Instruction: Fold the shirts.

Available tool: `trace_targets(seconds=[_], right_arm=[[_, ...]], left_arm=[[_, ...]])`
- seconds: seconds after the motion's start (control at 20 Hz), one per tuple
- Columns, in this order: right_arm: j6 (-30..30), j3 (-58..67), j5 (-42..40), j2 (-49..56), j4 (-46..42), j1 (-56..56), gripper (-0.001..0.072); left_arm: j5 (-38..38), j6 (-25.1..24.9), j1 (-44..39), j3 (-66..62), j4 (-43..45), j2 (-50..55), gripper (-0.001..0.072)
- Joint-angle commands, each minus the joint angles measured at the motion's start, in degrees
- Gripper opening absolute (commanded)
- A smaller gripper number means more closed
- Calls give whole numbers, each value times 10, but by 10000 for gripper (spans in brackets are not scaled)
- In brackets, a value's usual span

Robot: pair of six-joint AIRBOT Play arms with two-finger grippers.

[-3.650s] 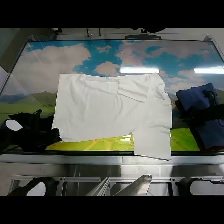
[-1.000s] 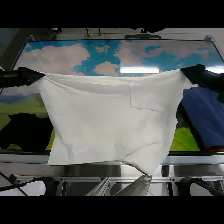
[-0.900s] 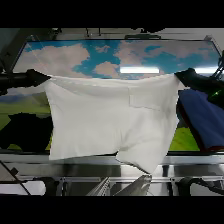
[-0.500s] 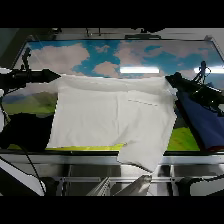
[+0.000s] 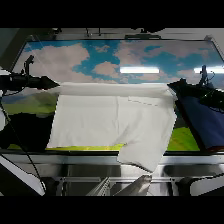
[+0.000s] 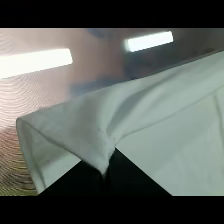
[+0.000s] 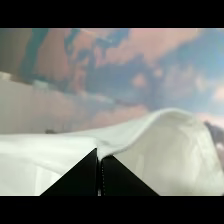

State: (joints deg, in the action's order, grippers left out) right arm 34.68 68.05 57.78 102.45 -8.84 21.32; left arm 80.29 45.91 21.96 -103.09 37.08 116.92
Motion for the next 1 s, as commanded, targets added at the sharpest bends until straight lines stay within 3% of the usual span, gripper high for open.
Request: trace_targets(seconds=[0.0, 0.35, 0.75, 0.9, 0.95], right_arm=[[62, -1, 68, 1, -107, 23, 15], [69, -13, 49, 3, -126, 12, 15], [70, -13, 9, 4, -131, -11, 16], [72, -13, 8, 2, -133, -13, 17], [85, -13, 9, -2, -145, -10, 32]], left_arm=[[47, 7, 6, -1, 10, 1, 11], [6, 9, -25, 50, 86, 1, 13], [-18, 10, -28, 77, 85, 1, 13], [9, 11, -27, 75, 85, 1, 16], [26, 11, -27, 66, 86, 1, 97]])
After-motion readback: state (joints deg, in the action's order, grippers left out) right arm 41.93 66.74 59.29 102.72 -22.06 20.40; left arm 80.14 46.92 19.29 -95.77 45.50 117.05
